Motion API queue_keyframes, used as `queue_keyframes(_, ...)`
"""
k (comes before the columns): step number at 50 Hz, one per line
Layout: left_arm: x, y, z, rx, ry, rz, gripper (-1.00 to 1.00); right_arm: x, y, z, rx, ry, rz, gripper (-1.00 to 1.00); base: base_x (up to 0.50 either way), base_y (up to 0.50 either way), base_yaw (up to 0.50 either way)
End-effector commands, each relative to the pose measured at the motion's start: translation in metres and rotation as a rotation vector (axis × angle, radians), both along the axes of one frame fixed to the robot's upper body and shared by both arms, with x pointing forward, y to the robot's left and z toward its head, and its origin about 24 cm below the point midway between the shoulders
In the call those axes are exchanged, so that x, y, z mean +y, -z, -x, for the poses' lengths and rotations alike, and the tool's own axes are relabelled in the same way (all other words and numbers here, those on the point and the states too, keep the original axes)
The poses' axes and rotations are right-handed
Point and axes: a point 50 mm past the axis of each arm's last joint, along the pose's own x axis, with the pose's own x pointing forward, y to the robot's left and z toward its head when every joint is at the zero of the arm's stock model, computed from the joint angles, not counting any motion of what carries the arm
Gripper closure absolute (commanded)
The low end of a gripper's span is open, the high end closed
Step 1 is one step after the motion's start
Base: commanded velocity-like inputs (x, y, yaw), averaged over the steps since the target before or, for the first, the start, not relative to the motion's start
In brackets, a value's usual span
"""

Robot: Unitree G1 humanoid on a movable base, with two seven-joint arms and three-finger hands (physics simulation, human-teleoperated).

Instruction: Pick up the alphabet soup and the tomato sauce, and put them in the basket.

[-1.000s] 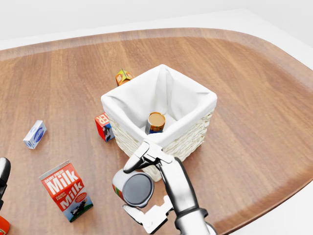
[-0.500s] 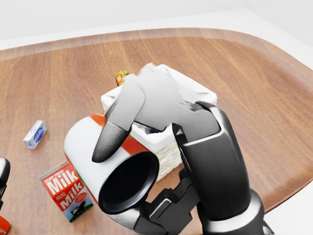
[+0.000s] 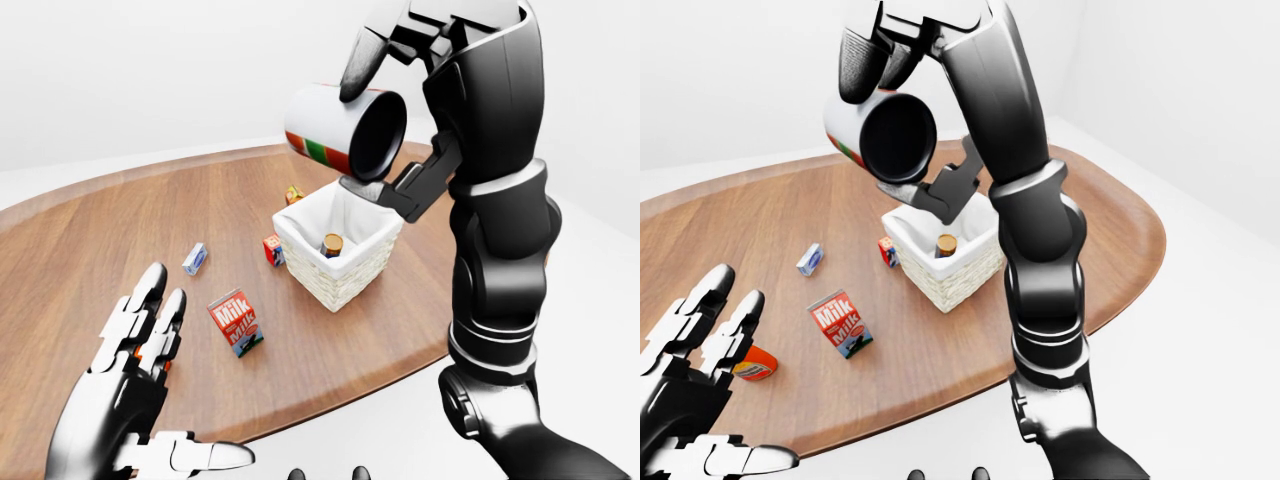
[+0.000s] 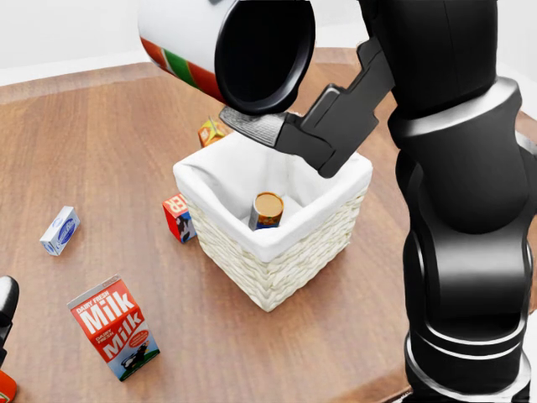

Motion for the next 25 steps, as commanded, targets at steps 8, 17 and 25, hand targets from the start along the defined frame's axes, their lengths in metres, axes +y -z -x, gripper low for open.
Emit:
queue_keyframes(8,0.002,-0.003,-0.002,-0.008,-0.001,0.015,-1.00,-0.026,0.008,-0.100,0.365,0.140,-0.045,1.00,0.00,0.00,0.00)
queue_keyframes(17,0.004,-0.006,-0.004,-0.026,-0.002,0.035,-1.00,-0.033,0.027,-0.139,0.470,0.181,-0.027,1.00,0.00,0.00,0.00)
queue_keyframes(25,0.006,-0.010,-0.005,-0.043,0.003,0.065,-1.00,-0.033,0.042,-0.156,0.581,0.219,-0.013,1.00,0.00,0.00,0.00)
